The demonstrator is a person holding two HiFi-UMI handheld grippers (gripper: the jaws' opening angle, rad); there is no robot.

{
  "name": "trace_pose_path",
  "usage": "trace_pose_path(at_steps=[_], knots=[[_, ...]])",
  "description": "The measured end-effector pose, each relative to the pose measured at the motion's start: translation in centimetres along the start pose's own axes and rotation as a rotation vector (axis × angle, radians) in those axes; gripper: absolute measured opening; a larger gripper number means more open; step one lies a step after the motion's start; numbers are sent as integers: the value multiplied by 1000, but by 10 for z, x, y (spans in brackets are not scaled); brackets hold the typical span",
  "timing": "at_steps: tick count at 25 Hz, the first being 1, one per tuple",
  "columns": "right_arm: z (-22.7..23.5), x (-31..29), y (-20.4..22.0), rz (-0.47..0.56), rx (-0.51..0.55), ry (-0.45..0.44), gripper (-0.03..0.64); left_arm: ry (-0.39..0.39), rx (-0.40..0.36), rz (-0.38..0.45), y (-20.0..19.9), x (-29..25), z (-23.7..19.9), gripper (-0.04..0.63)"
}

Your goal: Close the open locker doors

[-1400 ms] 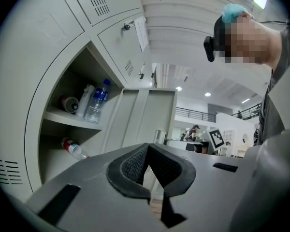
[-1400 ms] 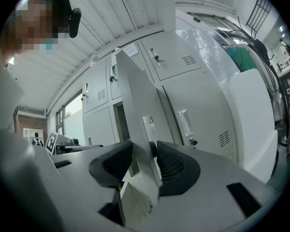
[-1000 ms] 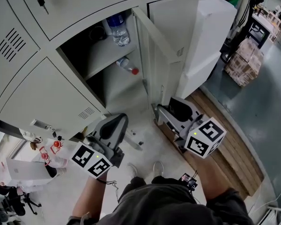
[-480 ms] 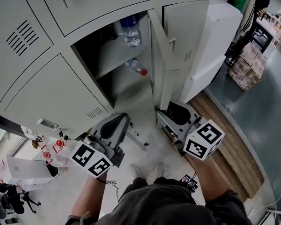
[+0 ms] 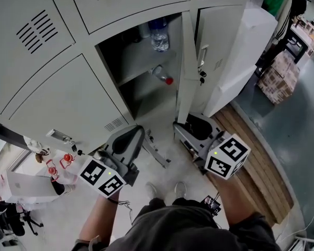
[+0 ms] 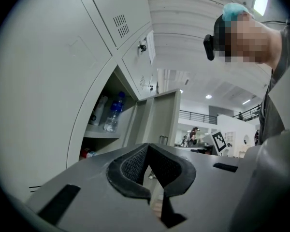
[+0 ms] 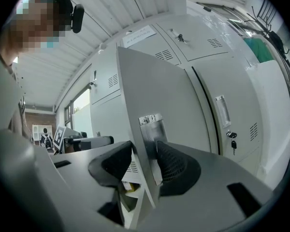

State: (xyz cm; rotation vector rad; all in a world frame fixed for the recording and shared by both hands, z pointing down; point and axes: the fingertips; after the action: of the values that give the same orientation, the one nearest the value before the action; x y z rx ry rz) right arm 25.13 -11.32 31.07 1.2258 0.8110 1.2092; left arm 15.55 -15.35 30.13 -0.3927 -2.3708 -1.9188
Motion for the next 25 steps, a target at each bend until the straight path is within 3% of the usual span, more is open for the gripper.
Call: trace_pose_path(at_steps=[25], knots=[[-26, -58, 13, -21, -7, -57, 144, -60, -4, 22, -19, 44, -45, 8]])
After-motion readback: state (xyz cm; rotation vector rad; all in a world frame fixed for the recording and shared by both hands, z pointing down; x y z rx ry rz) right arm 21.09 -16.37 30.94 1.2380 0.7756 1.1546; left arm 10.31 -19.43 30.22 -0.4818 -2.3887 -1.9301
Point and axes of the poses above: the fingertips, and each gripper's own axes: x backward along the fingers, z to its right, y out of its underside, and after that the axes turned 9 degrees about z, right-handed
